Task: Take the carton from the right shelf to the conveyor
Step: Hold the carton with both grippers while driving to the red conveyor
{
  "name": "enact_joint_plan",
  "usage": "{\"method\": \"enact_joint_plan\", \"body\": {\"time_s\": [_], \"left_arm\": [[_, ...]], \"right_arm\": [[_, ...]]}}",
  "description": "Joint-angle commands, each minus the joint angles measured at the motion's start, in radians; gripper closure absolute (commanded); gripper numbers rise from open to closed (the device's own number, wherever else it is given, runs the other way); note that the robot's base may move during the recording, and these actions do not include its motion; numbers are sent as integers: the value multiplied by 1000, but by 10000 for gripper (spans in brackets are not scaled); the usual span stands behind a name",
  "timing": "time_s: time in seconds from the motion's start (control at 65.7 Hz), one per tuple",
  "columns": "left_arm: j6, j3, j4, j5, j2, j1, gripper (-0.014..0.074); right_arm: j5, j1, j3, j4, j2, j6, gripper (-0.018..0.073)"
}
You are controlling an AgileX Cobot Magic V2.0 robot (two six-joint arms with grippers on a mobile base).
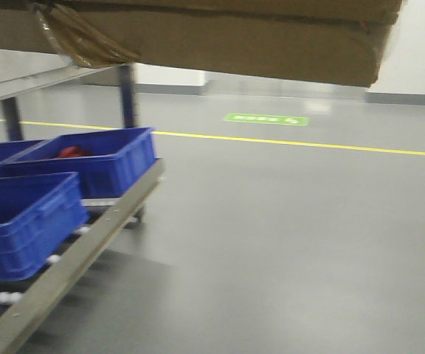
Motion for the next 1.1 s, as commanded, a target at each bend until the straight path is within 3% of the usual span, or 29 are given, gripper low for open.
{"method": "enact_joint_plan", "body": {"time_s": [0.0,1.08], "left_arm": [[16,-4,-92,-100,-12,-21,602],[16,-4,-90,-100,-12,-21,602]], "right_arm": [[-74,12,-6,108,-11,-26,628],[-74,12,-6,108,-11,-26,628]]}}
